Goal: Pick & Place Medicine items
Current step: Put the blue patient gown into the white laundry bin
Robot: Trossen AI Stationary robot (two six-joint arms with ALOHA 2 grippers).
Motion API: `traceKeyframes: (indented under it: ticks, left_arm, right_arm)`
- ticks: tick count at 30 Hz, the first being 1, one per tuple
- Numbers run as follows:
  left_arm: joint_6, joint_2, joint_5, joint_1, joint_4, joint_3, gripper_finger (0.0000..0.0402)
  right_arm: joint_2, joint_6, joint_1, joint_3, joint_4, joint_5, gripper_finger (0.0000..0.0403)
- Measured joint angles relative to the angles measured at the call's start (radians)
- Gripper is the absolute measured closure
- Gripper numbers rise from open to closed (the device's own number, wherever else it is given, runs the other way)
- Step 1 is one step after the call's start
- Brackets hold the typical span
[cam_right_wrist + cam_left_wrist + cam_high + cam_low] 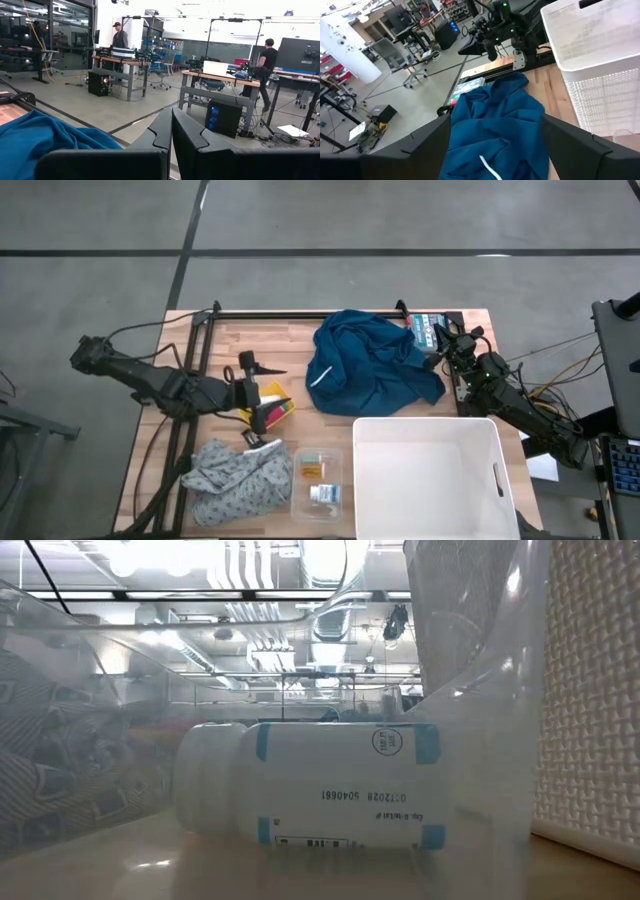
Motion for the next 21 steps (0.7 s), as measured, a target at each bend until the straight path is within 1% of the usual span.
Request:
traceKeyframes:
  ticks: [6, 9, 15, 21]
  left_arm:
    - [0.002, 0.001, 0.000, 0.044, 0.062, 0.000, 0.0097]
    - [-0.031, 0.003, 0.000, 0.082, 0.066, 0.000, 0.0097]
    - [-0.177, 0.003, 0.004, 0.195, 0.081, -0.001, 0.0097]
    - [-0.390, 0.012, 0.005, 0.308, 0.081, -0.002, 0.0097]
  right_arm:
    - [0.000, 0.000, 0.000, 0.000, 0.000, 0.000, 0.0394]
    - [0.000, 0.000, 0.000, 0.000, 0.000, 0.000, 0.0394]
    - [0.000, 0.000, 0.000, 0.000, 0.000, 0.000, 0.0394]
    - [0.000, 0.000, 0.000, 0.000, 0.000, 0.000, 0.0394]
